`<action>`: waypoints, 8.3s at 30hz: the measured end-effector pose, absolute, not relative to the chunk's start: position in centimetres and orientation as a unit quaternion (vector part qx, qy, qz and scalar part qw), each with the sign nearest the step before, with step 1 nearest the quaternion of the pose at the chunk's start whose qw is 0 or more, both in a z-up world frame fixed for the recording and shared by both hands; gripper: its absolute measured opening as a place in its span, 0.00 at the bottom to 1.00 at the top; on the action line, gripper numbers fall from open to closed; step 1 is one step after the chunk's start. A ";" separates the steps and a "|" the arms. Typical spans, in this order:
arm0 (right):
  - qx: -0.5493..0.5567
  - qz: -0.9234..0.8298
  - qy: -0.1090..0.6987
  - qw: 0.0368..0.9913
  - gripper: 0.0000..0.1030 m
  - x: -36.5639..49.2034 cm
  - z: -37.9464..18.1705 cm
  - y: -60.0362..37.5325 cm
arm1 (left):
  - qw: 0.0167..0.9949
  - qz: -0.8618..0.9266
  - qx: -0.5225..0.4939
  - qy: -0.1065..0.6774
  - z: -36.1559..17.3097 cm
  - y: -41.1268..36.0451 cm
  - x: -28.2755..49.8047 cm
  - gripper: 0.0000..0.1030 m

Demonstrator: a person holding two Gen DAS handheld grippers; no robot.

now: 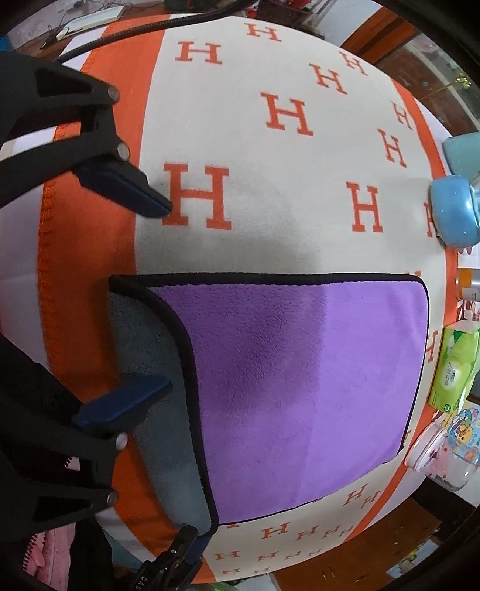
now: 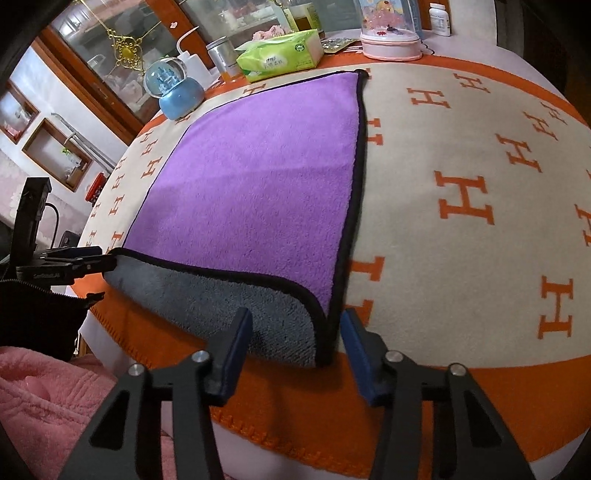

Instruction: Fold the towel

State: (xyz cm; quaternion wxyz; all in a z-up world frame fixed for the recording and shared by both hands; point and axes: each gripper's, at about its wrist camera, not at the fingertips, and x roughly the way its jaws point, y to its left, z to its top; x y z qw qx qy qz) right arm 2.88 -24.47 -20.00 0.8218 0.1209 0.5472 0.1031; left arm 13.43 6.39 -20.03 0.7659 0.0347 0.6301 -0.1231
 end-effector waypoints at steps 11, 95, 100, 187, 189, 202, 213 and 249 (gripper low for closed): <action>0.119 0.116 0.546 0.821 0.37 2.7 -19.9 -24.1 | 0.758 -0.146 -0.003 0.636 -20.6 6.9 13.0 0.38; -0.014 0.018 0.332 0.943 0.04 19.4 -11.0 -24.2 | 0.869 -0.089 0.026 0.487 -13.2 3.3 31.4 0.04; -0.046 -0.004 0.336 0.941 0.04 21.5 -13.2 -23.3 | 0.860 -0.090 0.016 0.503 -16.8 3.2 33.4 0.04; 0.062 -0.015 0.429 0.901 0.98 -6.4 -1.9 -18.9 | 0.901 -0.024 0.028 0.432 -1.0 0.8 -1.5 0.99; 0.060 -0.011 0.430 0.901 0.98 -6.4 -2.0 -18.6 | 0.901 -0.021 0.028 0.432 -1.1 0.8 -1.5 0.99; 0.066 -0.004 0.423 0.904 1.00 -6.3 -2.0 -18.8 | 0.906 -0.020 0.035 0.421 -0.8 0.5 -1.4 0.99; 0.067 -0.006 0.427 0.902 1.00 -5.9 -2.2 -18.8 | 0.908 -0.022 0.042 0.416 -0.6 -0.2 -1.1 0.99; 0.067 -0.012 0.435 0.898 1.00 -6.1 -2.9 -19.5 | 0.908 -0.030 0.050 0.415 -0.4 -1.0 -1.3 0.99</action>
